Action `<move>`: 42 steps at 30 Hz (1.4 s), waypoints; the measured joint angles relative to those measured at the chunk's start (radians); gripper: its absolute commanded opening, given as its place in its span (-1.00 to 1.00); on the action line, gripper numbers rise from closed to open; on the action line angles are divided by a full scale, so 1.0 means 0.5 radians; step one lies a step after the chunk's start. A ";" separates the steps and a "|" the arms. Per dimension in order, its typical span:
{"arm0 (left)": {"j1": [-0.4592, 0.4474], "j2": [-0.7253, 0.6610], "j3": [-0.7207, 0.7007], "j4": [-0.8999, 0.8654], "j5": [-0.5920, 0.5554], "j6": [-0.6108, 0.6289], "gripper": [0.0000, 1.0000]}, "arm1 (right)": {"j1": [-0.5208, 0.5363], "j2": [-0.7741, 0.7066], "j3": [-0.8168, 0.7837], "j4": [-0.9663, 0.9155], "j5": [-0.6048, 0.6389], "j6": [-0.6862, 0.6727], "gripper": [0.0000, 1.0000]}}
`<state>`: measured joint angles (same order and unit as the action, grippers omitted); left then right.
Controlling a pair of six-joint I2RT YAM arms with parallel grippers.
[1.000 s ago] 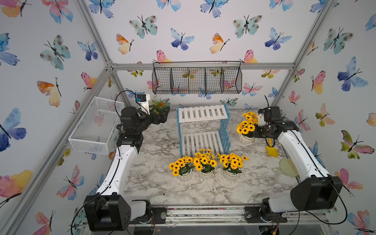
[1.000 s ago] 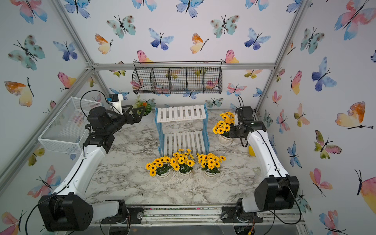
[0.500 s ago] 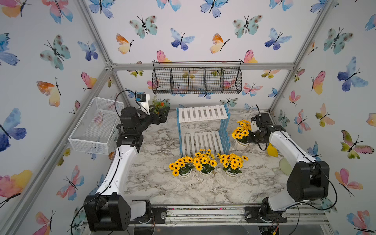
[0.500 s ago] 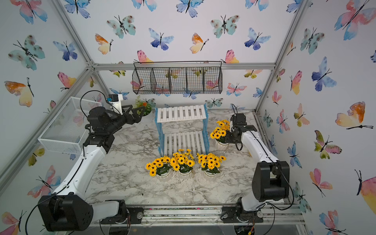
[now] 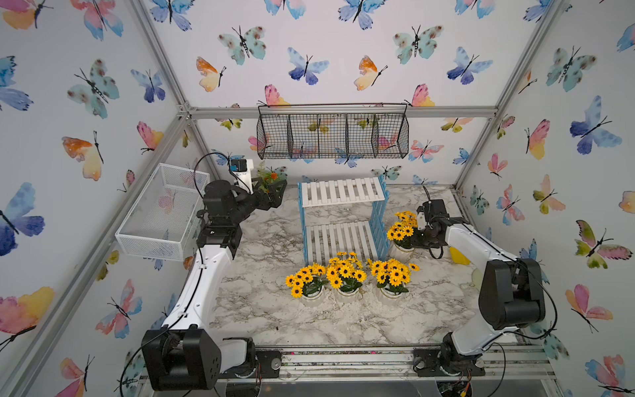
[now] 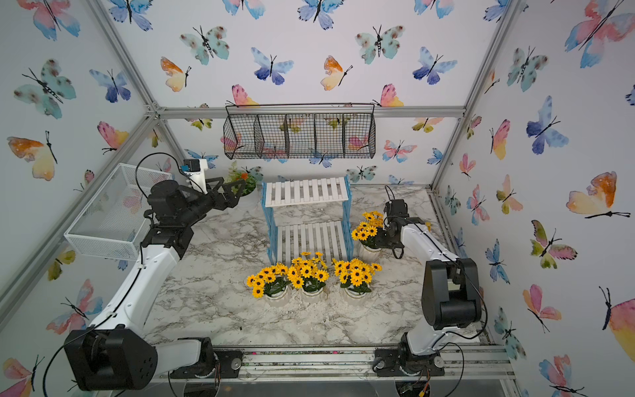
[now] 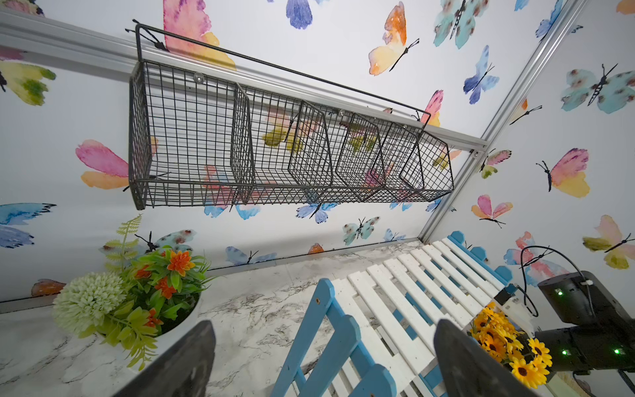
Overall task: Take the sunflower pots off the shelves
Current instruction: Place the sunflower pot at the center of the board.
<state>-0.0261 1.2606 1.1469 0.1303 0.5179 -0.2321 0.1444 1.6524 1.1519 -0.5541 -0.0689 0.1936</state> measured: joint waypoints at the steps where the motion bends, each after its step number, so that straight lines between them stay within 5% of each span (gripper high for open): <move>1: 0.000 0.001 0.000 0.000 0.000 0.000 0.97 | 0.014 0.016 0.000 0.012 0.001 0.001 -0.96; 6: 0.000 0.002 0.000 0.000 -0.001 0.001 0.97 | 0.072 0.072 0.000 0.047 0.010 0.010 -0.93; 29: 0.000 0.002 0.000 -0.002 -0.014 0.002 0.97 | 0.095 -0.058 0.011 0.076 -0.017 0.016 -0.14; 37: 0.000 0.002 0.000 -0.002 -0.017 0.008 0.97 | 0.095 -0.271 0.066 0.000 -0.022 0.012 0.65; 42: 0.000 0.002 0.000 -0.002 -0.024 0.008 0.97 | 0.095 -0.503 0.070 -0.017 -0.021 0.019 0.96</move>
<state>-0.0261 1.2613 1.1469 0.1291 0.5060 -0.2279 0.1917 1.4010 1.1870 -0.5625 -0.0795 0.2031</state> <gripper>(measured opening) 0.984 0.957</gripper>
